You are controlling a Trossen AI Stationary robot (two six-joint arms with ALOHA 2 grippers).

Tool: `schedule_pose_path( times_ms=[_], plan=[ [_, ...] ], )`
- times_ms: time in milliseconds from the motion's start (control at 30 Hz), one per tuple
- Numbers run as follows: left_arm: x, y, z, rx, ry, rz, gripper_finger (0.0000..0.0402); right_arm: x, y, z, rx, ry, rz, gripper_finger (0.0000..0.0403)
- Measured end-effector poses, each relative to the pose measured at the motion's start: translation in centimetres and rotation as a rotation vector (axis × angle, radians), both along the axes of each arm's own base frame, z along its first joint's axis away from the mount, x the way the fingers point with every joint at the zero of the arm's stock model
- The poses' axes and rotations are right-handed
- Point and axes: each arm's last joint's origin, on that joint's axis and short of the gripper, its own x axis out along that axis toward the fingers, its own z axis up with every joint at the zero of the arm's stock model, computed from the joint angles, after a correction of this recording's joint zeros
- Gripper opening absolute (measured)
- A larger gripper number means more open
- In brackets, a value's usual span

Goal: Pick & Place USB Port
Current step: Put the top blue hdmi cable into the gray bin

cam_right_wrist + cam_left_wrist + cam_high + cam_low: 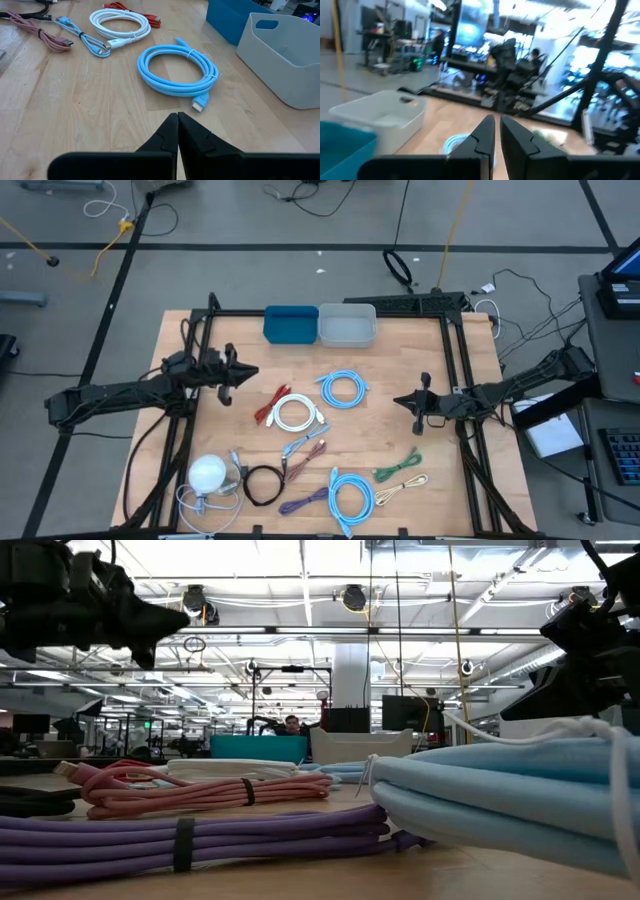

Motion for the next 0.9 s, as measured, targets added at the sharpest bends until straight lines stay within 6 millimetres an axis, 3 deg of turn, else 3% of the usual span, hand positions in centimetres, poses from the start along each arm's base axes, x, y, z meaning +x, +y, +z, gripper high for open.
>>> schedule_pose_path(
  times_ms=[333, 533, 733, 900],
  plan=[
    [-1.3, -0.5, 4.0, 0.052, -0.393, -0.038, 0.0031, 0.0, 0.0, 0.0, 0.0, 0.0, 0.0, 0.0],
    [-1.2, -0.8, 5.4, 0.047, -0.399, -0.174, 0.0031, 0.0, 0.0, 0.0, -0.021, 0.006, 0.009, 0.0],
    [-1.1, -1.0, 5.5, 0.082, -0.373, -0.23, 0.0031, 0.1, 0.0, 0.2, -0.022, -0.017, 0.012, 0.0],
    [-0.9, -0.8, 5.2, 0.14, -0.34, -0.186, 0.0031, 0.6, 0.2, 1.6, 0.172, -0.204, -0.038, 0.0]
  ],
)
